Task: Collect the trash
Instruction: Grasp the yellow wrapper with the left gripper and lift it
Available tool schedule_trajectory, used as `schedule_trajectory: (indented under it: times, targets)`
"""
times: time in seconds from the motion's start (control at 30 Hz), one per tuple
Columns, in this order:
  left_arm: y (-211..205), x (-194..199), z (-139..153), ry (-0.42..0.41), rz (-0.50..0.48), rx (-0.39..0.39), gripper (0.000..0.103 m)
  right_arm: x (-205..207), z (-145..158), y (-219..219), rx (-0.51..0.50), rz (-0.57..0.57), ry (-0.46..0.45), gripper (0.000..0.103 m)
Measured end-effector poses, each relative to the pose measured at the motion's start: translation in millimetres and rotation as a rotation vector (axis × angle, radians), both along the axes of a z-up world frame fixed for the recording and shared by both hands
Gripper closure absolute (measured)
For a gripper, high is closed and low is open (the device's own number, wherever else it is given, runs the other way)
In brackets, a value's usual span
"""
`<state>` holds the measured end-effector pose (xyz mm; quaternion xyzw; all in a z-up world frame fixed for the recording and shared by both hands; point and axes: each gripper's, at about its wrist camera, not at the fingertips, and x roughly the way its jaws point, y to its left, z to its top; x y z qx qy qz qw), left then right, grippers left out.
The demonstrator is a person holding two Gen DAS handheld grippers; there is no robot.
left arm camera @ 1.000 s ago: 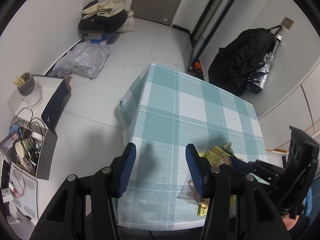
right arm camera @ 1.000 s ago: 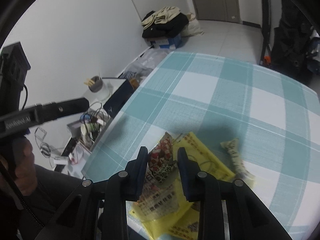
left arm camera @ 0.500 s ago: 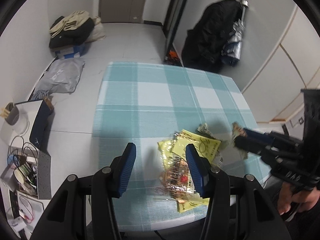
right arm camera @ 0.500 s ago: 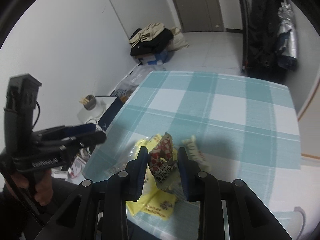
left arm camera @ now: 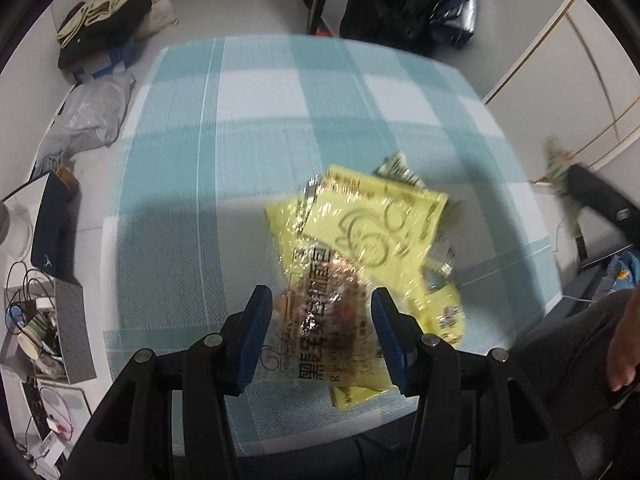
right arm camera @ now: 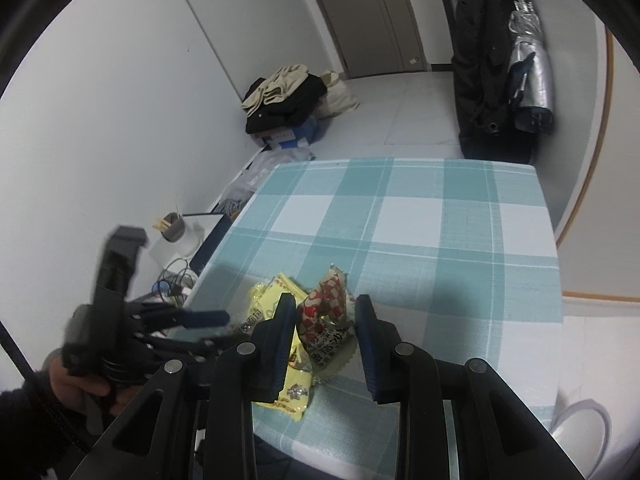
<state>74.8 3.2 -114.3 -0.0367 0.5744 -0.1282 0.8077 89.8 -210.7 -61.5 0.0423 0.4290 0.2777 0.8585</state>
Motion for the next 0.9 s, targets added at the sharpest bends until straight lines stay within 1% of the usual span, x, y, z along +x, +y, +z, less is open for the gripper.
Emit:
schedule_trajectory:
  times: [0.1,0.37,0.47,0.6,0.67,0.73,0.8,0.83,0.87,0.9]
  targets:
    - [1,0,-4,0.012,0.01,0.025,0.056,-2,3,-4,0.009,0.0,-0.005,0.074]
    - [-2,-7,-3,-0.026,0.022,0.102,0.056,-6,5,-9,0.02,0.002,-0.012,0.074]
    - [-9,-8,-3,-0.029,0.006,0.123,0.053,-7,6,-10,0.024,0.002,-0.015,0.074]
    - [-11,-8,-4,-0.028,-0.005,0.12,0.054,-8,7,-11,0.024,0.0,-0.017,0.074]
    - [-18,-10,-4,-0.026,-0.038,0.124,0.055,-7,6,-12,0.024,-0.002,-0.016,0.074]
    - [-20,-10,-4,-0.024,-0.059,0.149,0.055,-8,6,-12,0.024,-0.005,-0.016,0.074]
    - [-19,-8,-3,-0.014,-0.049,0.145,0.062,-7,7,-12,0.027,-0.006,-0.012,0.074]
    - [-17,-7,-3,-0.013,-0.04,0.141,0.071,-7,7,-11,0.028,-0.006,-0.012,0.074]
    - [-15,-6,-1,-0.016,-0.028,0.141,0.095,-8,8,-10,0.029,-0.006,-0.015,0.074]
    - [-13,-5,-2,-0.002,-0.026,0.14,0.103,-8,8,-9,0.031,-0.004,-0.018,0.074]
